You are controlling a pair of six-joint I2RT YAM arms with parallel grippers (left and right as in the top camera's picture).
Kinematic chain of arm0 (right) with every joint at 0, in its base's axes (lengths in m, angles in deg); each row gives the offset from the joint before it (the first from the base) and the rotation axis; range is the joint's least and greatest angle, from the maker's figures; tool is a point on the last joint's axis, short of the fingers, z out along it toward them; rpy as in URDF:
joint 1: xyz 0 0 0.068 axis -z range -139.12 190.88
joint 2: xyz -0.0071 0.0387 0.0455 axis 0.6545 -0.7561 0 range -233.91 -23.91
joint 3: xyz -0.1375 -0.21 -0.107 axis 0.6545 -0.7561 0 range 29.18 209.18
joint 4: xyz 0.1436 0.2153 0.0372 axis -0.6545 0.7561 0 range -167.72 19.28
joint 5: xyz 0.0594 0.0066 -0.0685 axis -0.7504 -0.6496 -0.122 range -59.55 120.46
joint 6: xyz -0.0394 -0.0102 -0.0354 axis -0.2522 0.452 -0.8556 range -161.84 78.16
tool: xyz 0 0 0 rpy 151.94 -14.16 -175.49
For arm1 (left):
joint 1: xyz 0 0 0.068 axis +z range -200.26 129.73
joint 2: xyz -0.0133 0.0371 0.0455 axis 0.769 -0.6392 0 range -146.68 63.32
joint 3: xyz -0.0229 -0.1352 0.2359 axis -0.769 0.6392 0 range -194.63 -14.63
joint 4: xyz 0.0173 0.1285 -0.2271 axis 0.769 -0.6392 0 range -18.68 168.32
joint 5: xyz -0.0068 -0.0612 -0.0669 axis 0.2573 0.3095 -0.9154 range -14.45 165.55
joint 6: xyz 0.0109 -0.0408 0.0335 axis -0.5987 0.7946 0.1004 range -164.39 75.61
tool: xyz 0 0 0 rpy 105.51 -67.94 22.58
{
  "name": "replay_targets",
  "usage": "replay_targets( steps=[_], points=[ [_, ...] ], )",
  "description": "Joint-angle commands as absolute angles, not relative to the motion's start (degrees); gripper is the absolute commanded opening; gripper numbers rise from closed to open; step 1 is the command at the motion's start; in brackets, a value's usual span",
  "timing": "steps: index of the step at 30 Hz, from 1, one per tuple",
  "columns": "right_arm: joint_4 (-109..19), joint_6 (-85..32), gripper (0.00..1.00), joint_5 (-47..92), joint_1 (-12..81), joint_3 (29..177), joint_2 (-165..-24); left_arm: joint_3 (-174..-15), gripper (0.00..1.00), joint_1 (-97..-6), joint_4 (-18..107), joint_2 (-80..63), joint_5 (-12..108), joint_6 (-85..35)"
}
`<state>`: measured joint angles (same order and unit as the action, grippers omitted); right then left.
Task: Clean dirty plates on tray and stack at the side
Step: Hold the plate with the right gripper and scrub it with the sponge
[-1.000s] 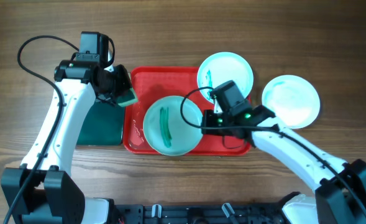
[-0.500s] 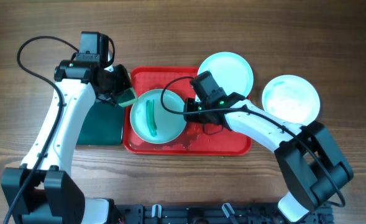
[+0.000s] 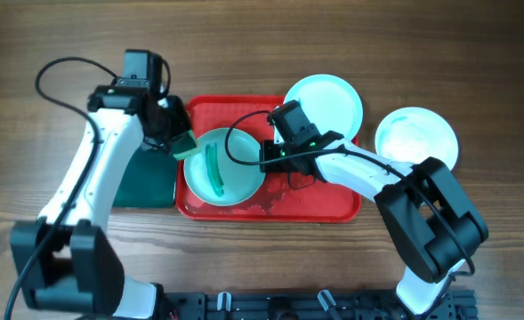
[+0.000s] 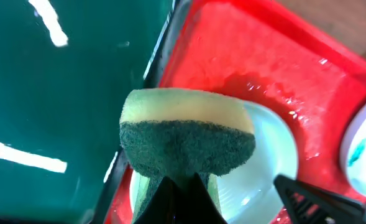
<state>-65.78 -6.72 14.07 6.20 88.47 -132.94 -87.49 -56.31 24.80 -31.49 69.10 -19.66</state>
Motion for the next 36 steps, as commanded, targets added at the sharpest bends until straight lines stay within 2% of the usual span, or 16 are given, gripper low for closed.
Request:
replay_targets(
  steps=[1, 5, 10, 11, 15, 18, 20, 22, 23, 27, 29, 32, 36],
  points=[
    [-65.08, -0.69, 0.04, 15.45, 6.36, 89.51, -134.16, -86.79, 0.04, -59.59, 25.48, -35.45, 68.99, -18.66],
    [-64.73, -0.78, 0.04, 15.03, 6.36, 89.58, -134.16, -85.83, 0.04, -65.34, 30.44, -44.56, 72.7, -18.42],
    [-64.84, -0.95, 0.04, 15.03, 6.47, 89.58, -134.16, -85.83, 0.04, -67.54, 31.01, -52.28, 76.51, -16.97],
    [-64.84, -0.95, 0.04, 15.01, 6.47, 89.58, -134.16, -85.83, 0.04, -67.54, 31.03, -52.69, 74.76, -18.33],
    [-65.06, -1.19, 0.04, 15.01, 6.47, 89.58, -134.16, -85.85, 0.04, -67.52, 29.11, -52.62, 44.42, -44.51],
    [-65.06, -1.22, 0.04, 14.95, 6.47, 89.58, -134.16, -85.85, 0.04, -66.93, 25.9, -52.62, 50.23, -46.7],
    [-65.06, -1.39, 0.04, 14.58, 6.47, 89.58, -134.16, -85.87, 0.04, -66.14, 25.96, -52.62, 65.99, -34.24],
    [-65.03, -1.39, 0.04, 14.49, 7.01, 89.58, -134.16, -85.87, 0.04, -66.21, 23.45, -52.62, 89.53, -10.99],
    [-65.03, -1.41, 0.04, 14.34, 7.14, 89.58, -134.16, -85.87, 0.04, -66.58, 22.99, -52.62, 92.57, -6.53],
    [-64.97, -1.83, 0.05, 13.94, 7.65, 89.58, -134.16, -85.87, 0.04, -69.84, 23.8, -52.62, 89.88, -5.98],
    [-64.97, -1.85, 0.04, 13.92, 7.65, 89.58, -134.16, -85.87, 0.04, -72.15, 22.86, -52.62, 83.46, -9.19],
    [-64.92, -2.83, 0.04, 12.76, 8.04, 89.58, -134.16, -85.87, 0.04, -75.0, 19.08, -52.62, 71.89, -20.62],
    [-64.75, -2.88, 0.05, 12.0, 8.7, 89.58, -134.16, -85.87, 0.04, -75.28, 18.53, -52.62, 66.25, -38.2]
  ],
)
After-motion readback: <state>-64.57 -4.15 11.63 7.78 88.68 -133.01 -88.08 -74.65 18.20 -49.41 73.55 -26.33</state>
